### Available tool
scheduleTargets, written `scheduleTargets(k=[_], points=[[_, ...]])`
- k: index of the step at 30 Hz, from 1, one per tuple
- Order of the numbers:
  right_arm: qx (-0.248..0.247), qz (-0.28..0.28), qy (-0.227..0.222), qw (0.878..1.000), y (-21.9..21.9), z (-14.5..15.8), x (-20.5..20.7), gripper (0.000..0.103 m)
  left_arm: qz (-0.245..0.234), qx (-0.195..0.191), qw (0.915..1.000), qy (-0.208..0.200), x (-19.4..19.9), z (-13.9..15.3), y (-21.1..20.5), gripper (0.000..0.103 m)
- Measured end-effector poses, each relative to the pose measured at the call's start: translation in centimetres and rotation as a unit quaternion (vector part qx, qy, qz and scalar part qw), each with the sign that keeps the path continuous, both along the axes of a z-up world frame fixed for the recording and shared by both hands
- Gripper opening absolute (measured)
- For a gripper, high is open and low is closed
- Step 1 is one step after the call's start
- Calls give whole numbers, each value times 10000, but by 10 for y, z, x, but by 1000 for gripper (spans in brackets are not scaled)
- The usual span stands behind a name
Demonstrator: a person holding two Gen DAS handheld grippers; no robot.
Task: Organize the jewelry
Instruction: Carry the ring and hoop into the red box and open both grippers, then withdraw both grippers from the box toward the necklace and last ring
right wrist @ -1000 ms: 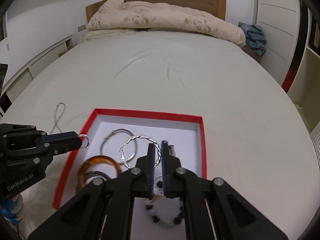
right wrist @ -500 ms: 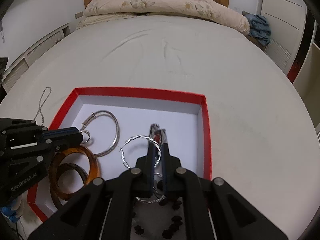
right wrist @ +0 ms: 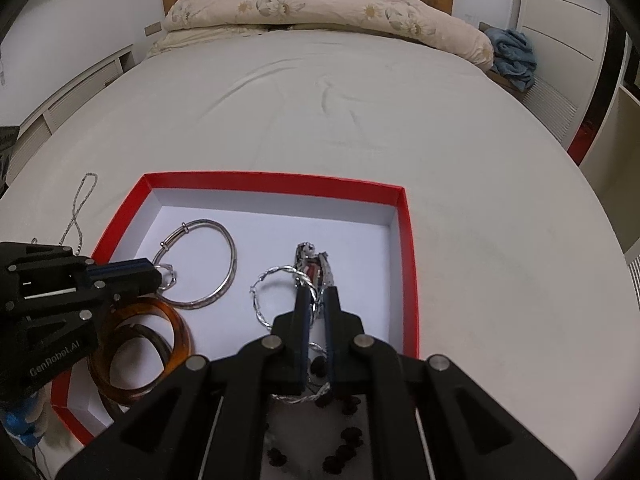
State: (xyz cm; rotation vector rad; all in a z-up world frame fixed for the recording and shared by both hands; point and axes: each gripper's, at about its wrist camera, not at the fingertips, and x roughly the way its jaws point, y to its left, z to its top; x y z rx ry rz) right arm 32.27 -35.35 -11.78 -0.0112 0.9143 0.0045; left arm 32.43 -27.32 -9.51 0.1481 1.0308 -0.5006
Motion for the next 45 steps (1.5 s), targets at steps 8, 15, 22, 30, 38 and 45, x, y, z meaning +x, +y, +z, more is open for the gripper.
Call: scheduleTargets(k=[8, 15, 22, 30, 38, 45], points=[[-35, -90, -42, 9999, 0, 11, -15, 10, 73, -83, 9999, -21, -7, 13, 6, 29], [-87, -135, -97, 9998, 8, 30, -34, 26, 62, -113, 9999, -111, -21, 31, 15, 38], [-66, -181, -96, 9998, 14, 45, -51, 27, 117, -108, 9997, -184, -37, 47, 30, 45], [-35, -211, -115, 9997, 31, 64, -75, 27, 248, -41, 9992, -301, -65, 63, 55, 57], [-37, -176, -152, 9997, 54, 83, -103, 36, 495, 4, 9978, -444, -97, 78, 92, 61], [-11, -144, -189, 9997, 75, 94, -128, 36, 672, 79, 9955, -661, -126, 94, 127, 61]])
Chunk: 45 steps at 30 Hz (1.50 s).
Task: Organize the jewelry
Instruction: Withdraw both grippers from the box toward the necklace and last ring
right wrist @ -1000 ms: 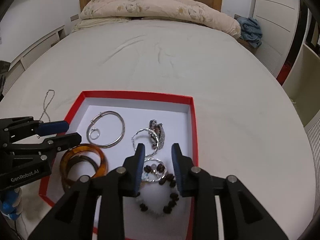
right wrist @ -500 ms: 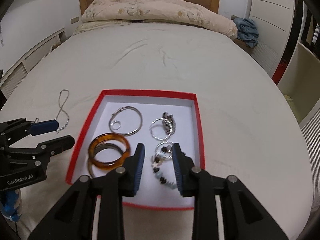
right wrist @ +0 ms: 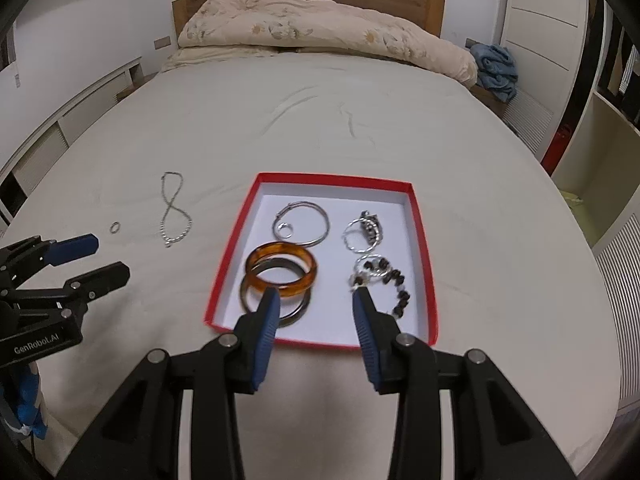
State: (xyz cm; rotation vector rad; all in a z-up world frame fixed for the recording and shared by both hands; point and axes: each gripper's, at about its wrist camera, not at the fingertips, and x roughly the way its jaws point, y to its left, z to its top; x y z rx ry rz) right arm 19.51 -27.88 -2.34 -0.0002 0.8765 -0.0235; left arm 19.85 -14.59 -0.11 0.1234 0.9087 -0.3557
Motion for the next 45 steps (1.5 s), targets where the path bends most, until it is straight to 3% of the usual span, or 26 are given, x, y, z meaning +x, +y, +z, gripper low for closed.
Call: scheduleTargets(k=[25, 41, 45], points=[[218, 239, -138, 9994, 83, 24, -80, 36, 836, 81, 9954, -450, -95, 33, 104, 61], [209, 625, -616, 9959, 130, 64, -139, 36, 1416, 152, 9880, -591, -156, 50, 156, 61], [214, 768, -738, 9941, 139, 74, -153, 36, 1675, 118, 9836, -663, -170, 56, 176, 67]])
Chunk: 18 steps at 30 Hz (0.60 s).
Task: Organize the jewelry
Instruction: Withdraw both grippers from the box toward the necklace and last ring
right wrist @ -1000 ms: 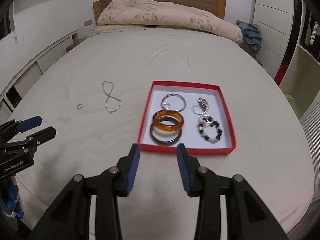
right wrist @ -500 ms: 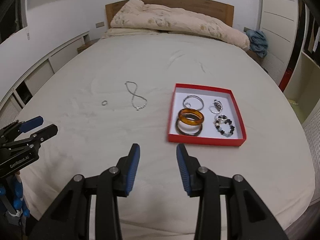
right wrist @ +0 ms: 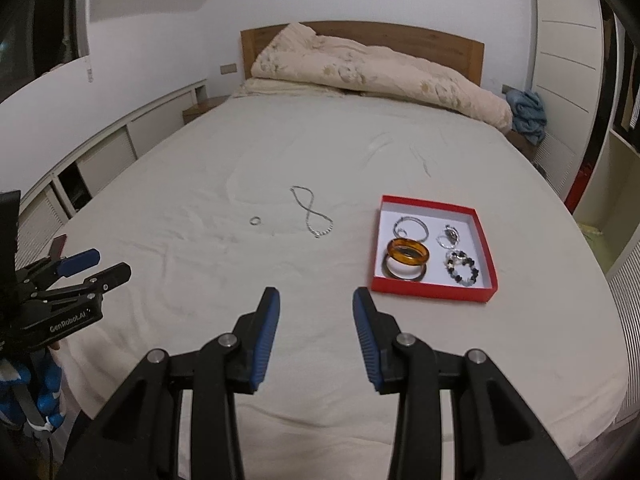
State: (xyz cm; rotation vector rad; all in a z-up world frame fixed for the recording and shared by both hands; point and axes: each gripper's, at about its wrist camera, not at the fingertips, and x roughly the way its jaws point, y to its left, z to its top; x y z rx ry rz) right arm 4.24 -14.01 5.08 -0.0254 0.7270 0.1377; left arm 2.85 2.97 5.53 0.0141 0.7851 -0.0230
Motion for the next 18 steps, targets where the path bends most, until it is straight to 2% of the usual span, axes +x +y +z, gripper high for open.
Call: scheduleTargets(k=[2, 6, 11, 15, 18], points=[[-14, 79, -37, 10000, 4, 3, -3, 36, 172, -57, 9998, -45, -5, 2, 11, 73], [99, 242, -140, 9996, 8, 6, -5, 37, 518, -123, 9986, -61, -10, 3, 28, 75], [343, 329, -192, 9987, 10, 2, 1, 37, 895, 6, 9960, -79, -14, 4, 48, 78], [338, 443, -155, 9983, 15, -6, 10, 45, 1147, 81, 9934, -27, -14, 1, 63, 81], [328, 504, -170, 9980, 19, -11, 18, 45, 1263, 221, 9917, 35, -8, -4, 71, 81]])
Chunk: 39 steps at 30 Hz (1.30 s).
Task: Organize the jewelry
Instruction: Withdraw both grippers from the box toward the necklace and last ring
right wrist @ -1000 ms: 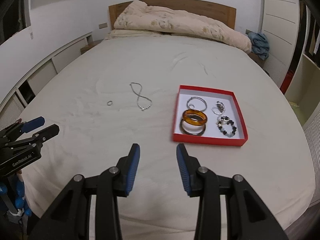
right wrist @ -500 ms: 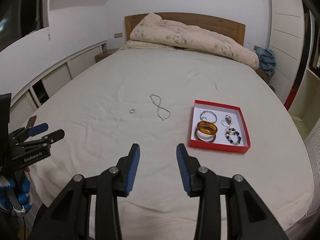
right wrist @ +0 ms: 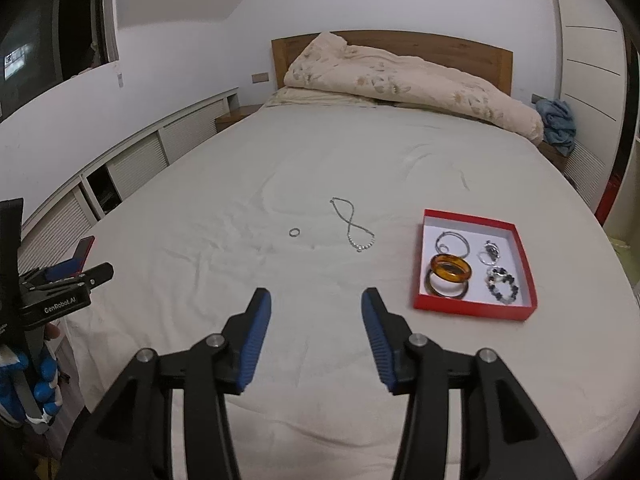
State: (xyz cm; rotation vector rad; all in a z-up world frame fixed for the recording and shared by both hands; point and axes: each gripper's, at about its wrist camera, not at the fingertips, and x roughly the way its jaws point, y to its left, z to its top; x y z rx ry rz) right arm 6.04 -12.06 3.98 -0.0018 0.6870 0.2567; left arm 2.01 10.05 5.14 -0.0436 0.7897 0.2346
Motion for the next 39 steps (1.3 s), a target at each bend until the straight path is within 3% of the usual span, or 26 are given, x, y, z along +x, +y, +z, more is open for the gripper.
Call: scheduleTargets(k=[6, 13, 17, 27, 39], points=[[-88, 3, -40, 10000, 6, -6, 16, 46, 81, 116, 9999, 11, 15, -11, 4, 81], [-134, 22, -21, 9999, 4, -16, 44, 46, -102, 38, 9991, 403, 45, -31, -6, 81], [-143, 53, 16, 9999, 2, -23, 62, 47, -196, 333, 9973, 627, 66, -43, -20, 82], [-167, 135, 221, 9995, -6, -49, 110, 47, -354, 459, 9945, 868, 112, -63, -38, 82], [-112, 29, 606, 9981, -26, -88, 167, 47, -935, -171, 9905, 990, 171, -88, -62, 81]])
